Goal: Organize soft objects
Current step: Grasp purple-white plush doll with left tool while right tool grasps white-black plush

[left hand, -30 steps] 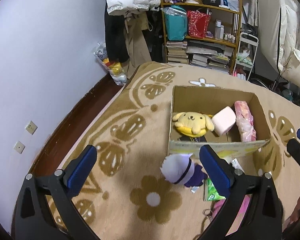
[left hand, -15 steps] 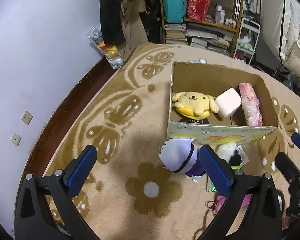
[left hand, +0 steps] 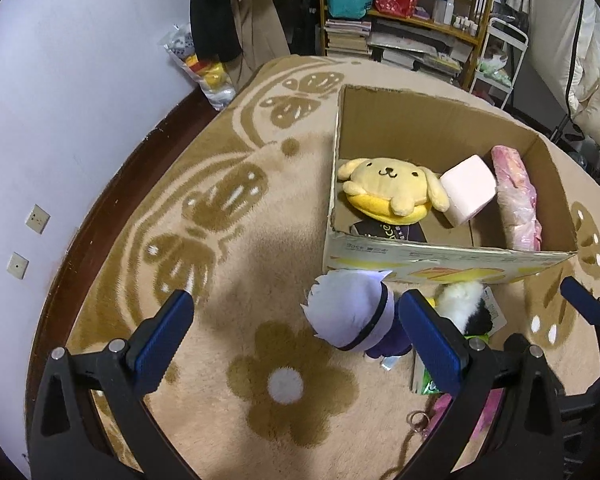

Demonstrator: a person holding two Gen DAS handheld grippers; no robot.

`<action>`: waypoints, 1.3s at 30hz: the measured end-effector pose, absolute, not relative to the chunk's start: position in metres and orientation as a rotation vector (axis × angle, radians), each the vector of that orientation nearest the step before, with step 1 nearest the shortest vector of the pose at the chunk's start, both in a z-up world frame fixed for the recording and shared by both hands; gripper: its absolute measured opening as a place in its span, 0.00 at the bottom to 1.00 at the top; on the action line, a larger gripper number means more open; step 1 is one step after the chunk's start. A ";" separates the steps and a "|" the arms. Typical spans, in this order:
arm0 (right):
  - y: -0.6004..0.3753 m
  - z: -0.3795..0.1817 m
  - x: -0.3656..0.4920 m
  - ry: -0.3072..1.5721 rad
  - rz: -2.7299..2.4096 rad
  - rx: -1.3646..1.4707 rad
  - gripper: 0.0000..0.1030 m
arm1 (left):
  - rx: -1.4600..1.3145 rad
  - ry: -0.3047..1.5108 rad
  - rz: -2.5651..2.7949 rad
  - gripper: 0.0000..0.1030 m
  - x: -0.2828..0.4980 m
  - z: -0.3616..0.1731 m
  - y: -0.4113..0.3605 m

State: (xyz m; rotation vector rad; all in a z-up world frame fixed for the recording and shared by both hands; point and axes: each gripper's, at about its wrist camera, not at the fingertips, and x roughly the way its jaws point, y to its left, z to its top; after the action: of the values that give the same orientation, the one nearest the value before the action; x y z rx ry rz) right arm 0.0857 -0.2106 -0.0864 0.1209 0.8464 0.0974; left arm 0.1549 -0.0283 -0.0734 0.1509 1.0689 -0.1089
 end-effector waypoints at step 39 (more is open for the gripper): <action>-0.202 -0.170 0.139 1.090 0.147 0.114 0.72 | 0.178 1.280 -0.144 0.98 0.197 -0.165 -0.060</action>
State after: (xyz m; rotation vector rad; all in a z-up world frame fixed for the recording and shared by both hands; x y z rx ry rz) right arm 0.1393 -0.2019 -0.1700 0.1145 1.0900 0.1471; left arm 0.1973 -0.0602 -0.1650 0.1785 1.2799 -0.1436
